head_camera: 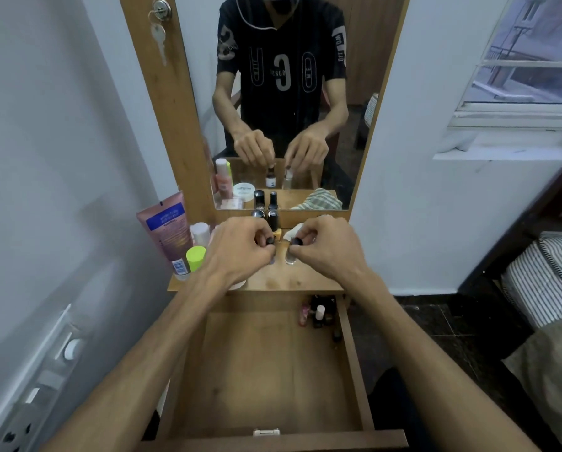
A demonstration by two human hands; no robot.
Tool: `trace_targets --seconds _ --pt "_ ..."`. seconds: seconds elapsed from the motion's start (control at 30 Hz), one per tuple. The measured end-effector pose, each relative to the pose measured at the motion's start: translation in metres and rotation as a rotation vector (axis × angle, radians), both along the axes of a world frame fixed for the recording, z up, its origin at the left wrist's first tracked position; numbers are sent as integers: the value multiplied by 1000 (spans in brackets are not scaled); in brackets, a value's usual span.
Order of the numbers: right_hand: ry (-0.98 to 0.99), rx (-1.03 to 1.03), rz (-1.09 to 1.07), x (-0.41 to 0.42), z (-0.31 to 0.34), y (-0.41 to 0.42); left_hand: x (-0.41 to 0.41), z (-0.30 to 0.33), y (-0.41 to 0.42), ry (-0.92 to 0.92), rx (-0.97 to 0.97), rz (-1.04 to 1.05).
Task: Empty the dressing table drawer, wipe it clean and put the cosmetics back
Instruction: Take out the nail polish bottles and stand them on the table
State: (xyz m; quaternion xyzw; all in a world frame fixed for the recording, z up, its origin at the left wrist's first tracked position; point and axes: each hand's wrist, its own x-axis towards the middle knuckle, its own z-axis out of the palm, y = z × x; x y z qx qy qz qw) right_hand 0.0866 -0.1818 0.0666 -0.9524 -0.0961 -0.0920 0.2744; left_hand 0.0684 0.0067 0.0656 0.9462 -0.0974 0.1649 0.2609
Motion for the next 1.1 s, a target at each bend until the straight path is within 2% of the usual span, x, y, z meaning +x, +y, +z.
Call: trace_targets --seconds 0.27,0.5,0.8,1.0,1.1 --pt "3 -116 2 44 -9 31 43 0 5 54 94 125" --pt "-18 -89 27 52 -17 40 52 -11 4 118 87 134" --pt "-39 -42 30 36 -24 14 45 -18 5 -1 63 105" --pt "0 -81 17 -6 -32 -20 9 -29 -13 -217 -86 -37" --pt "39 -180 44 -35 -42 -35 -22 -54 -31 -171 -82 -183"
